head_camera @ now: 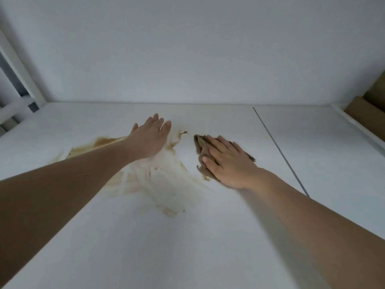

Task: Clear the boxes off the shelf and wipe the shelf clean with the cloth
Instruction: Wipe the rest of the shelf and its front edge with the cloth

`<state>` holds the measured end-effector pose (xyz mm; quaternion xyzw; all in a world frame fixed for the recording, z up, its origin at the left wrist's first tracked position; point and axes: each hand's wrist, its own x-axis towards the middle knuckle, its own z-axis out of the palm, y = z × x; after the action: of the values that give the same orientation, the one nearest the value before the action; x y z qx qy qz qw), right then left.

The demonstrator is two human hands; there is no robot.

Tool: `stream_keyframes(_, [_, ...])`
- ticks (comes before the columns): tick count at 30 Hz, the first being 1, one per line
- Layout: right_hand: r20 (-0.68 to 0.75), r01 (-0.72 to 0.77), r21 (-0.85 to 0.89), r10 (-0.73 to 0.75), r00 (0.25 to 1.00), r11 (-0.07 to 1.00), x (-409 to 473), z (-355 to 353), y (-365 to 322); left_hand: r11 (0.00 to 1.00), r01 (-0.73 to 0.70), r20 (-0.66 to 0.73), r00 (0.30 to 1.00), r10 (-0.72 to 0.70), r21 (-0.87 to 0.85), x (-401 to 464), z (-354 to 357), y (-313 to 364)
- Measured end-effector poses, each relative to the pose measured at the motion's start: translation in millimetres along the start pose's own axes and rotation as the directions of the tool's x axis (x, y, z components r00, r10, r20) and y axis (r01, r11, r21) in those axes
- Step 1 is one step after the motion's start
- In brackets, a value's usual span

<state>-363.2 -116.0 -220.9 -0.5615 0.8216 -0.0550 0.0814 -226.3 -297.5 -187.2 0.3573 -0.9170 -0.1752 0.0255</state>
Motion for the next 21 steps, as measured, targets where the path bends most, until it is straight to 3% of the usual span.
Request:
stream_keyframes(3, [0.028,-0.033,-0.040,0.034,0.999,0.999,-19.4,-5.5,24.6,0.999,-0.034,-0.026,0.999,0.035,0.039,-14.5,-4.5,1.9])
stream_keyframes(8, [-0.013,-0.403,-0.023,0.403,0.915,0.915,-3.8,-6.5,35.0,0.995,-0.075,-0.059,0.995,0.079,0.060,-43.6,-8.8,-5.3])
stream_keyframes(11, [0.008,-0.346,0.003,0.346,0.938,0.938,7.5,-1.0,4.6,0.996,-0.084,-0.084,0.993,0.086,0.030,-57.3,-6.7,-4.9])
stream_keyframes(17, [0.016,-0.044,0.001,0.044,0.999,0.999,-34.9,3.6,-16.8,0.998,-0.064,-0.111,0.992,0.064,0.003,-75.3,6.3,-2.5])
stream_keyframes(19, [0.027,-0.054,-0.016,0.055,0.998,0.998,-50.5,-0.5,6.1,0.998,-0.061,-0.134,0.989,0.059,-0.005,-86.2,10.3,-4.1])
stream_keyframes(21, [0.012,-0.194,-0.041,0.194,0.981,0.980,-56.0,-5.8,33.3,0.999,-0.047,-0.157,0.987,0.045,-0.010,-100.1,13.9,-6.2])
